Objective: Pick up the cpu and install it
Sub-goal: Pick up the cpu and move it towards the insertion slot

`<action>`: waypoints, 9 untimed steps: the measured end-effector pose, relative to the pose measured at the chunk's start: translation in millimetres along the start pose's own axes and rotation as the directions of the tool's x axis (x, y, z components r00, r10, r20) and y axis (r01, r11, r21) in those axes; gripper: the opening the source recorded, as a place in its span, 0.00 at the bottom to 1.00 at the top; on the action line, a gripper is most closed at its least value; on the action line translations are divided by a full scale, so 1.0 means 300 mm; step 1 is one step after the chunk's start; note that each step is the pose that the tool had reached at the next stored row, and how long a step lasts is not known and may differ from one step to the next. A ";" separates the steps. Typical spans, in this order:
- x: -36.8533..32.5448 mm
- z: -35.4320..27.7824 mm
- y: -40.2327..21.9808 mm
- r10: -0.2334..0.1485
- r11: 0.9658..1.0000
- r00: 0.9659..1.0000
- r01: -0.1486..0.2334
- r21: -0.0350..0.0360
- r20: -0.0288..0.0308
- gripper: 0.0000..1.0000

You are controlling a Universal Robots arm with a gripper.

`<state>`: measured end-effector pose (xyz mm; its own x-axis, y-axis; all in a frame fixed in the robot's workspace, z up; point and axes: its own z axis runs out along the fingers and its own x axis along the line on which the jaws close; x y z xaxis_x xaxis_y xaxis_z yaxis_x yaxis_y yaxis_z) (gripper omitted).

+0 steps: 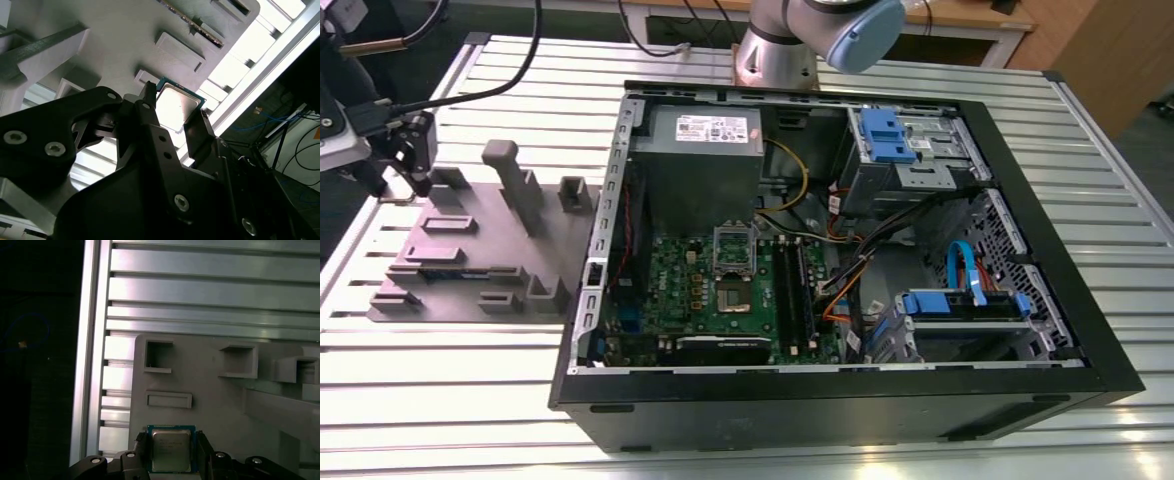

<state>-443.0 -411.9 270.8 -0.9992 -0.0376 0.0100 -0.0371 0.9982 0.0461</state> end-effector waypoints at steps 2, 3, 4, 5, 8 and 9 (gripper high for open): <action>0.000 -0.002 0.000 0.000 1.000 1.000 0.000 0.000 0.000 0.47; 0.000 -0.003 0.000 0.000 1.000 1.000 0.000 0.000 0.000 0.47; 0.000 -0.004 0.000 0.000 1.000 1.000 0.000 0.000 0.000 0.47; 0.000 -0.005 0.000 0.000 1.000 1.000 0.000 0.000 0.000 0.47; 0.000 -0.007 0.000 0.000 1.000 1.000 0.000 0.000 0.000 0.47; 0.000 -0.008 0.000 0.000 1.000 1.000 0.000 0.000 0.000 0.47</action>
<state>-443.0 -411.8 273.1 -0.9992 -0.0376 0.0098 -0.0371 0.9982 0.0461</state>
